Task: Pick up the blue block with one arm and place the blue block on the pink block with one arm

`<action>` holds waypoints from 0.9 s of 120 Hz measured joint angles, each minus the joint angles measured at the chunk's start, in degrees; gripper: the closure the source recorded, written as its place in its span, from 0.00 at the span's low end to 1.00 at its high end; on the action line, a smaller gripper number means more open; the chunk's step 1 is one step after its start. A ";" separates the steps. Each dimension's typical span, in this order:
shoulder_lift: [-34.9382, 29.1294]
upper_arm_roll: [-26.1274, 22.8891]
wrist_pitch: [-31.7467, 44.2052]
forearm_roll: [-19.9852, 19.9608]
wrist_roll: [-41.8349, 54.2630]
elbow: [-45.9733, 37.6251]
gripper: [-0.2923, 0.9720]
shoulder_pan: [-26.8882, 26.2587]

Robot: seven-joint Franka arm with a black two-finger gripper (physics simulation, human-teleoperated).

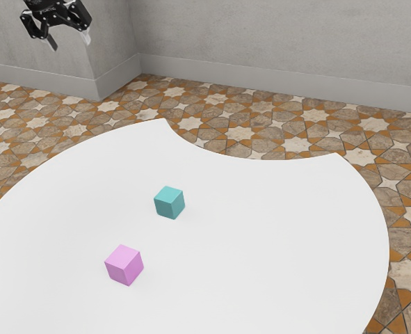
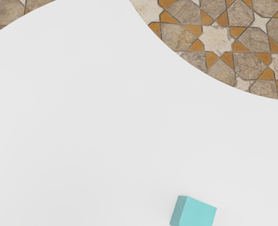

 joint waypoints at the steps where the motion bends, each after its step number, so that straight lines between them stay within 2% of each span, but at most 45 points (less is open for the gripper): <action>1: 0.00 0.01 0.00 -0.01 -0.02 0.00 0.25 0.00; 19: 0.25 0.05 -0.17 0.05 -0.43 0.16 0.25 -0.73; 34: -0.16 0.11 -0.73 3.13 -0.93 3.44 0.25 -4.89; 43: -7.71 1.05 -0.78 7.91 -1.58 7.03 0.25 -11.41; 51: -10.81 2.94 -0.77 10.47 -2.15 7.96 0.25 -17.89; 64: -12.40 3.40 -0.96 12.38 -2.93 6.96 0.25 -20.29; 73: -12.57 3.38 -1.14 12.60 -3.36 6.29 0.25 -22.22; 84: -12.48 3.40 -1.26 10.85 -3.78 6.11 0.25 -24.49; 108: -12.01 3.65 -1.57 9.51 -4.58 2.85 0.25 -25.15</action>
